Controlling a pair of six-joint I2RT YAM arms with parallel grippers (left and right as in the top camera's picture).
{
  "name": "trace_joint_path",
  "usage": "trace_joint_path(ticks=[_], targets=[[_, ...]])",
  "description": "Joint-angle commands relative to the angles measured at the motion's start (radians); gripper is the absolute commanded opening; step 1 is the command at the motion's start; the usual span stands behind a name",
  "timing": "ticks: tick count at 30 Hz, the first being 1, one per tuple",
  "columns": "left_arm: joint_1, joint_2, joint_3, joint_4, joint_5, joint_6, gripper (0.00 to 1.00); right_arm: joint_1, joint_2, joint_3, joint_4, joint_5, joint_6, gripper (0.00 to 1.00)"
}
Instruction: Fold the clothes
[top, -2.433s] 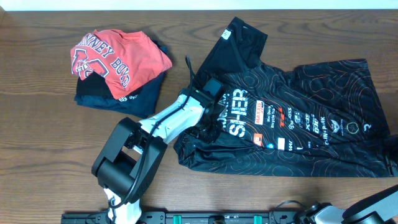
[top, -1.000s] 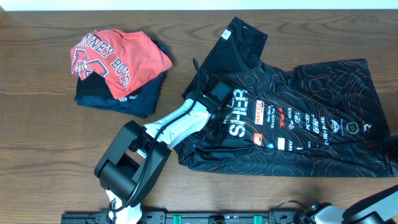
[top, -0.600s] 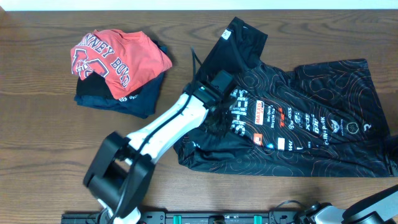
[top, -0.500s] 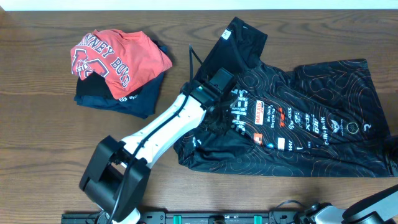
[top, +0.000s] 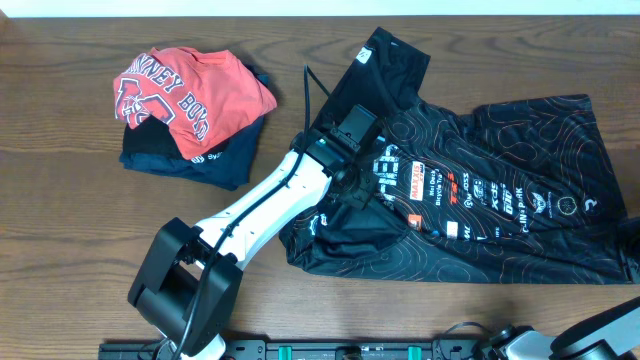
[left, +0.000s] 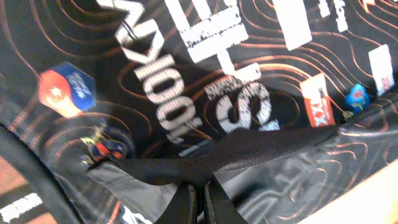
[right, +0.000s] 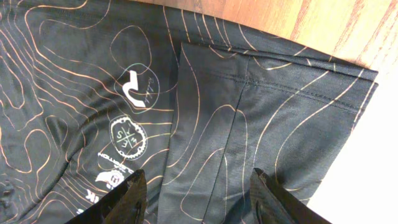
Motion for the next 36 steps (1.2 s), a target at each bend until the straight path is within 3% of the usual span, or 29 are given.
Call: trace_joint_path(ticks=[1,19,22,36], targets=[[0.002,0.0,0.039,0.027,-0.056,0.055,0.06,0.006,-0.013,0.019,0.0,-0.008,0.01,0.52],[0.002,0.0,0.041,0.149,-0.064,0.14,0.06,0.006,-0.01,0.018,0.053,0.057,0.028,0.53],[0.002,0.0,0.041,0.143,-0.064,0.14,0.06,0.006,0.0,0.018,0.105,0.057,0.028,0.46],[0.002,0.0,0.041,0.104,-0.064,0.14,0.06,0.006,0.225,0.019,0.224,0.025,0.069,0.45]])
